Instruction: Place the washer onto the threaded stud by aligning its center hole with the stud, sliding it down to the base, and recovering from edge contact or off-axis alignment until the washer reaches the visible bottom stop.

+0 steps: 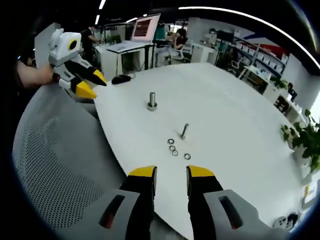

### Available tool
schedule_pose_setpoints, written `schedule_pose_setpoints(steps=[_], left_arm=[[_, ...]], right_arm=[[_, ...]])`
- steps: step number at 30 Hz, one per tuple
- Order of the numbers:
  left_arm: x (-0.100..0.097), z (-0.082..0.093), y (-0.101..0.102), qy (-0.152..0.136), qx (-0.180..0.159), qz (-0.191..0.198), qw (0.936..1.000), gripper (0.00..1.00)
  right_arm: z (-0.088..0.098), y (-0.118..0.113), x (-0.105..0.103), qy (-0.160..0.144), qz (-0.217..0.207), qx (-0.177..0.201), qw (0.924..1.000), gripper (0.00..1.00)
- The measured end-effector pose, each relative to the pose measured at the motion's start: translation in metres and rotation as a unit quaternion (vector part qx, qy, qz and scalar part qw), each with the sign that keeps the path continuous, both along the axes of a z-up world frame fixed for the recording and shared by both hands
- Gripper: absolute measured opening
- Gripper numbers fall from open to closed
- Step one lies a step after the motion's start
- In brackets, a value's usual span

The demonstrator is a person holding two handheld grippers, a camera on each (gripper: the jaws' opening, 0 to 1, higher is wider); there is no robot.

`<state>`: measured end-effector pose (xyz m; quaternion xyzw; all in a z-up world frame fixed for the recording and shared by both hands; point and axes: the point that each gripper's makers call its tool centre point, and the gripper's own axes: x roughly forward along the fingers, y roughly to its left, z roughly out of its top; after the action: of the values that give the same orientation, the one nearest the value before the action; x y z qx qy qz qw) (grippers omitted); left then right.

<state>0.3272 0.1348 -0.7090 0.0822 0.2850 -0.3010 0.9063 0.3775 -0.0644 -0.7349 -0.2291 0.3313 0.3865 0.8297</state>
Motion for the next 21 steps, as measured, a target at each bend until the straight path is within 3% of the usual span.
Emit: schedule_pose_setpoints(steps=[7, 21], left_arm=[[0.001, -0.001, 0.002, 0.007, -0.012, 0.007, 0.9999, 0.28], [0.006, 0.003, 0.010, -0.005, -0.021, 0.031, 0.9993, 0.27]], right_arm=[[-0.025, 0.007, 0.016, 0.023, 0.007, -0.024, 0.9994, 0.26], [-0.051, 0.050, 0.057, 0.095, -0.025, 0.039, 0.9944, 0.26]])
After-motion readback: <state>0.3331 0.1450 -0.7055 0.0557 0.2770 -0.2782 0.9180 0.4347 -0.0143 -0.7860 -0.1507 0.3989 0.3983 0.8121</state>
